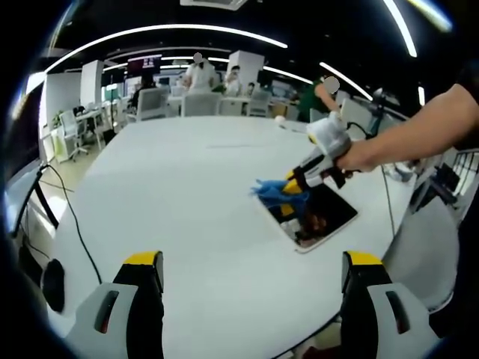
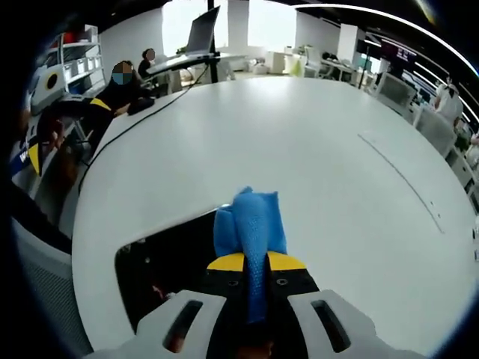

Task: Wipe the mirror surface with the cleaning cloth until all visible marks leave the cleaned area.

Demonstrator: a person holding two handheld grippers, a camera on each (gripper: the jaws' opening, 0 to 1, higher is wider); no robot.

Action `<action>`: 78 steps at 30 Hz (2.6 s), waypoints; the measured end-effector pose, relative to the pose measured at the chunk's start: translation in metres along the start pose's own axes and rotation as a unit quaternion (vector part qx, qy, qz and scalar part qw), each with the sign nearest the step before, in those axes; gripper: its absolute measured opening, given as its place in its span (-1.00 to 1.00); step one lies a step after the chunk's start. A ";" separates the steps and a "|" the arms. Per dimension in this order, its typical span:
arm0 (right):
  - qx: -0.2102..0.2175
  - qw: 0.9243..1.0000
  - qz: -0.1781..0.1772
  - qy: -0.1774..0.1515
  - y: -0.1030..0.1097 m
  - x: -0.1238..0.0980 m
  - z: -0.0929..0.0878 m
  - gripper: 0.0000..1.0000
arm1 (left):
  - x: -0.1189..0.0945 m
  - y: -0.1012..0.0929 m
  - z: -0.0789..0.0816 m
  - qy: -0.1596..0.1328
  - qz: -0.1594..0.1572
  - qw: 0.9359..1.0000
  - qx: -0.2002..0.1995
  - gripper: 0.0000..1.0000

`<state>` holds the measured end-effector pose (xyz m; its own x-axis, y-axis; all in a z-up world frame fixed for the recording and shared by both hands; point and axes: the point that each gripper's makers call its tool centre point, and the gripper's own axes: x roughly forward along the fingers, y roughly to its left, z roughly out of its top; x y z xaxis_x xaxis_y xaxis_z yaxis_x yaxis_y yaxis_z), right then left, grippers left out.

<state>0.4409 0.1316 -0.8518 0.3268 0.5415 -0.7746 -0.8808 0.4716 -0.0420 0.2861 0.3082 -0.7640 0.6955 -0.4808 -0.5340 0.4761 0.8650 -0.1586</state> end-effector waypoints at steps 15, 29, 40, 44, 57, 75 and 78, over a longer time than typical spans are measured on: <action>-0.001 1.000 -0.003 0.004 -0.003 -0.003 -0.003 -0.92 | -0.001 -0.001 0.001 -0.001 0.000 1.000 0.000 0.99; 0.005 1.000 -0.004 0.003 -0.005 -0.004 -0.005 -0.92 | -0.004 0.002 0.000 -0.004 0.006 1.000 -0.004 0.99; 0.033 0.999 -0.018 -0.003 0.003 -0.010 -0.011 -0.93 | -0.003 -0.001 0.000 -0.008 0.005 1.000 -0.004 0.99; 0.034 0.999 -0.031 -0.004 0.005 -0.011 -0.013 -0.93 | -0.003 -0.002 0.001 -0.009 0.004 1.000 -0.002 0.99; 0.047 0.998 -0.029 -0.008 0.020 -0.017 -0.020 -0.93 | -0.006 -0.010 0.005 -0.012 0.001 1.000 0.003 0.99; 0.050 0.998 -0.039 -0.009 0.038 -0.025 -0.025 -0.92 | -0.010 -0.018 0.005 -0.012 -0.003 1.000 0.013 0.99; 0.049 0.998 -0.041 -0.007 0.042 -0.026 -0.027 -0.92 | -0.011 -0.019 0.004 -0.011 -0.003 1.000 0.014 0.99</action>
<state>0.3860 0.1190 -0.8501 0.4018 0.5081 -0.7618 -0.8136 0.5799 -0.0424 0.2720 0.2967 -0.7516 0.7044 -0.4896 -0.5140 0.4953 0.8577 -0.1383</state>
